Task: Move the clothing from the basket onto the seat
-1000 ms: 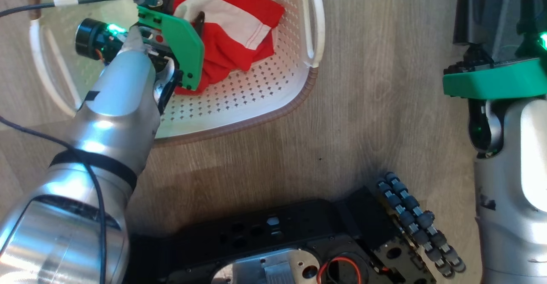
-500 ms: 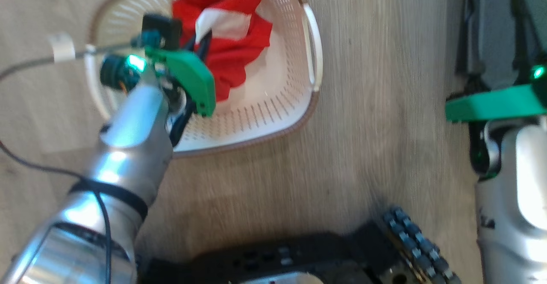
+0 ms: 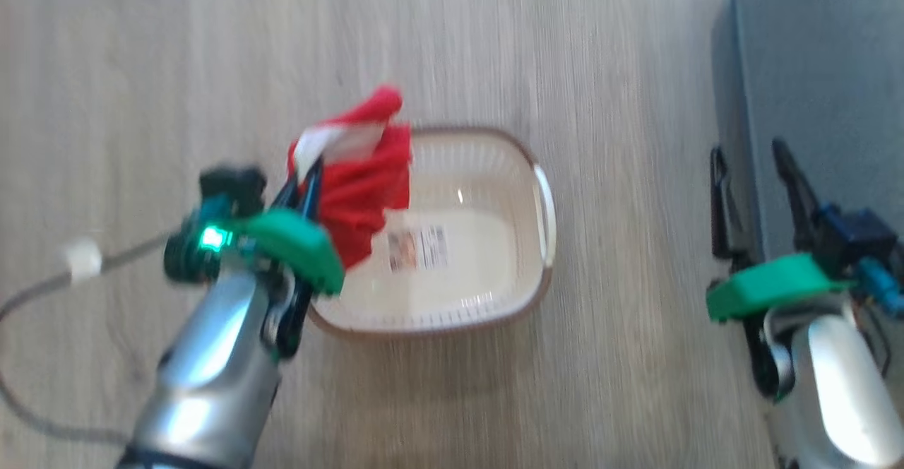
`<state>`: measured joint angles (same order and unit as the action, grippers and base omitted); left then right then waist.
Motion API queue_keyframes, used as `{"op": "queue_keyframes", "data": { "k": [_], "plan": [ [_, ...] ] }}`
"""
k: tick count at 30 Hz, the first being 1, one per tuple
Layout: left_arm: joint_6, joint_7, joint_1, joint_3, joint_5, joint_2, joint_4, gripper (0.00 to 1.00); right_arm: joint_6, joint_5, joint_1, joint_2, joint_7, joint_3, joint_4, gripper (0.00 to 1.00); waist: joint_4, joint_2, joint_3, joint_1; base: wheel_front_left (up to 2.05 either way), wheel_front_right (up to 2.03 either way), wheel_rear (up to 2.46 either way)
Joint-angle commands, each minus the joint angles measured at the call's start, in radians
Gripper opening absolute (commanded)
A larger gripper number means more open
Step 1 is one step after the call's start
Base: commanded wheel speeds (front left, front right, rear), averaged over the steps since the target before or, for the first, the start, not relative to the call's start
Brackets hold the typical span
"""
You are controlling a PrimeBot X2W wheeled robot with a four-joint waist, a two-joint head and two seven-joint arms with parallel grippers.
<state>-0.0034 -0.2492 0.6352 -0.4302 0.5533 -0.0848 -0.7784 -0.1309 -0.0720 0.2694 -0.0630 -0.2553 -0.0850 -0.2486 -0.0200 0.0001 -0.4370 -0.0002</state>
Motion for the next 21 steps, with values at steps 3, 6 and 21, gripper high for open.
{"op": "queue_keyframes", "data": {
  "k": [3,6,21],
  "plan": [
    [0.044,-0.012,-0.135,0.1,-0.045,-0.049,0.173,0.0,0.0,-0.011,-0.07,-0.003,-0.006,0.023,0.005,1.0,0.06,-0.0001,0.241,0.0002,0.0,0.0,0.0],
    [0.07,-0.012,-0.22,0.15,-0.072,-0.058,0.284,0.0,0.0,-0.013,-0.108,-0.002,-0.006,0.018,-0.002,1.0,0.067,-0.0001,0.293,0.0002,0.0,0.0,0.0],
    [0.106,-0.013,-0.456,0.218,-0.134,-0.072,0.475,0.0,0.0,-0.002,-0.203,-0.015,-0.006,0.03,-0.016,1.0,0.056,-0.0001,0.439,0.0002,0.0,0.0,0.0]
  ]
}}
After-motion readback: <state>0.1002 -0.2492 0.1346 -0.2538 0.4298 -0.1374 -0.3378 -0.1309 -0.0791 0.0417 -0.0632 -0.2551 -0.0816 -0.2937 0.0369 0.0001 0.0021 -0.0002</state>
